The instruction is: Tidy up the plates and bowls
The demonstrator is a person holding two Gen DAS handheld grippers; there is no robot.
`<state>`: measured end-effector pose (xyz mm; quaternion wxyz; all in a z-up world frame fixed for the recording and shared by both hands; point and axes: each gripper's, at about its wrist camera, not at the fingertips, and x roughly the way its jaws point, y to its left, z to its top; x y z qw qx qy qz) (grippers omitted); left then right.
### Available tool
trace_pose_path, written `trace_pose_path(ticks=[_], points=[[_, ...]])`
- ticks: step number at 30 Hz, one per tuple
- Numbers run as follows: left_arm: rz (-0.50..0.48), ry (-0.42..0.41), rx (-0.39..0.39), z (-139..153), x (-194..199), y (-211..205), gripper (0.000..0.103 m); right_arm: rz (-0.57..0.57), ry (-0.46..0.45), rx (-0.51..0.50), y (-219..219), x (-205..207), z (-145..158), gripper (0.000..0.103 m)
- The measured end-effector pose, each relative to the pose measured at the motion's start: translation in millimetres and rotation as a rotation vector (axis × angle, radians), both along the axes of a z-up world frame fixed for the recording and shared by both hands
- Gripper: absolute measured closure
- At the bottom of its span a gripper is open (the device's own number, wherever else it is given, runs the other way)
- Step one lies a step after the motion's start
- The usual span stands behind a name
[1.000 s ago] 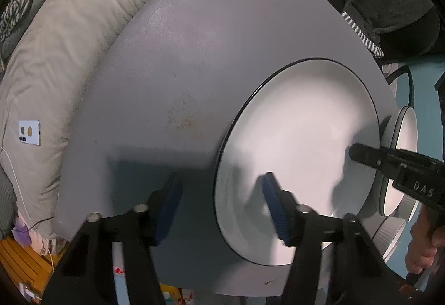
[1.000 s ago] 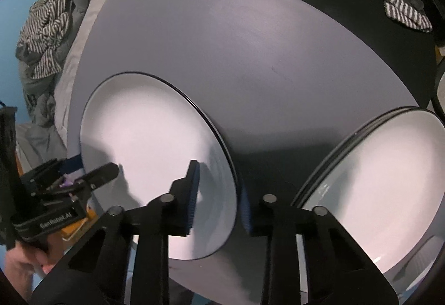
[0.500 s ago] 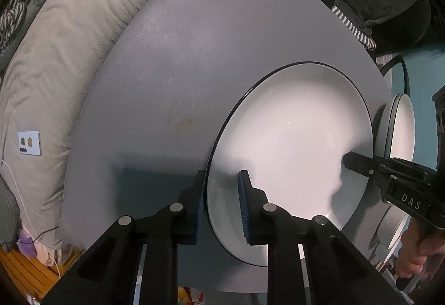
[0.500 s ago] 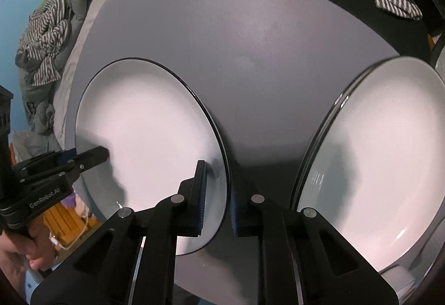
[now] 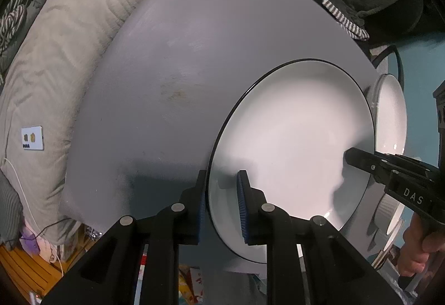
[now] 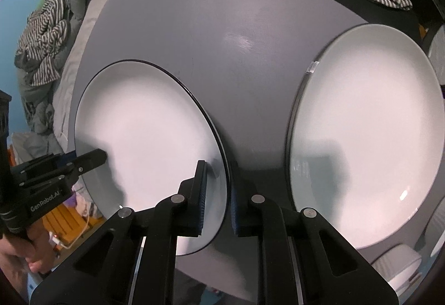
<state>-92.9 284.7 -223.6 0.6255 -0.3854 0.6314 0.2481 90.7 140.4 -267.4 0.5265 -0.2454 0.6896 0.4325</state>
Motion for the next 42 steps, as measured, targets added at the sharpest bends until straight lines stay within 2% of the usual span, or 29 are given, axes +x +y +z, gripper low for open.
trace_pose_path(ticks=[8, 14, 23, 29, 35, 42], points=[[-0.059, -0.024, 0.01, 29.7, 26.9, -14.9, 0.084, -0.037, -0.01, 0.0, -17.3, 12.3, 23.2, 0.088], [-0.109, -0.06, 0.015, 40.4, 60.7, -30.8, 0.084, -0.088, -0.014, 0.011, -36.5, 32.2, 34.4, 0.088], [-0.218, -0.058, 0.028, 39.6, 125.0, -61.3, 0.084, -0.198, -0.01, 0.013, -79.9, 74.2, 40.6, 0.088], [-0.268, -0.037, 0.042, 32.3, 161.9, -78.8, 0.084, -0.268, 0.003, 0.013, -103.1, 99.1, 34.4, 0.088], [-0.285, -0.002, 0.06, 25.8, 187.8, -88.0, 0.084, -0.305, 0.027, 0.014, -121.8, 125.5, 23.7, 0.088], [-0.267, 0.015, 0.083, 13.6, 203.6, -96.9, 0.084, -0.305, 0.023, 0.011, -121.0, 142.0, 17.7, 0.087]])
